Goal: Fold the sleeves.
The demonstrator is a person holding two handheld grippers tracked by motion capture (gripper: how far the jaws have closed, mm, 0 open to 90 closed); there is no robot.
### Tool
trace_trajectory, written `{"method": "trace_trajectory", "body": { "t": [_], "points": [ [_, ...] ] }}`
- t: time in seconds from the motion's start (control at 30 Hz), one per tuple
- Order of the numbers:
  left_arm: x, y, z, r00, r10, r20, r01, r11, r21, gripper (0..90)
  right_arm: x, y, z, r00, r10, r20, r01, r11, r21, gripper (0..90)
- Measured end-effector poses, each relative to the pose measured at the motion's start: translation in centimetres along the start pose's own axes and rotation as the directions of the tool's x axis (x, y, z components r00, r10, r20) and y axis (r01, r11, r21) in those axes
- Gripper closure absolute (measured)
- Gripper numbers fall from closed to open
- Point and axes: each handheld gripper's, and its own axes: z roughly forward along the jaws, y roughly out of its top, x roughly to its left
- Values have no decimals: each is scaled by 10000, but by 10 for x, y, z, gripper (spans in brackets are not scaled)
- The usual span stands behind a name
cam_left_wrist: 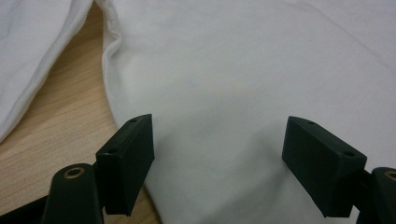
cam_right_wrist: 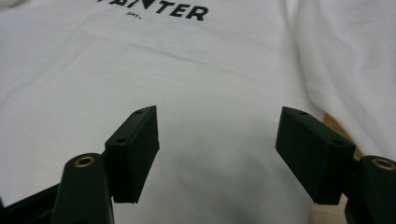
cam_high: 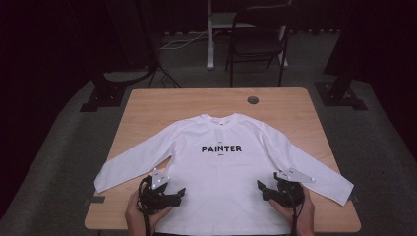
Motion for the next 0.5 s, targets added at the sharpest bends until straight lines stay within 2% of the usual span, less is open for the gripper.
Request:
{"method": "trace_trajectory", "body": {
  "t": [0.5],
  "points": [
    [2,0,0,9999,15,128,-15,10000,-2,260,-19,-6,-10,9981,544,285,-541,9985,-108,289]
  ]
}}
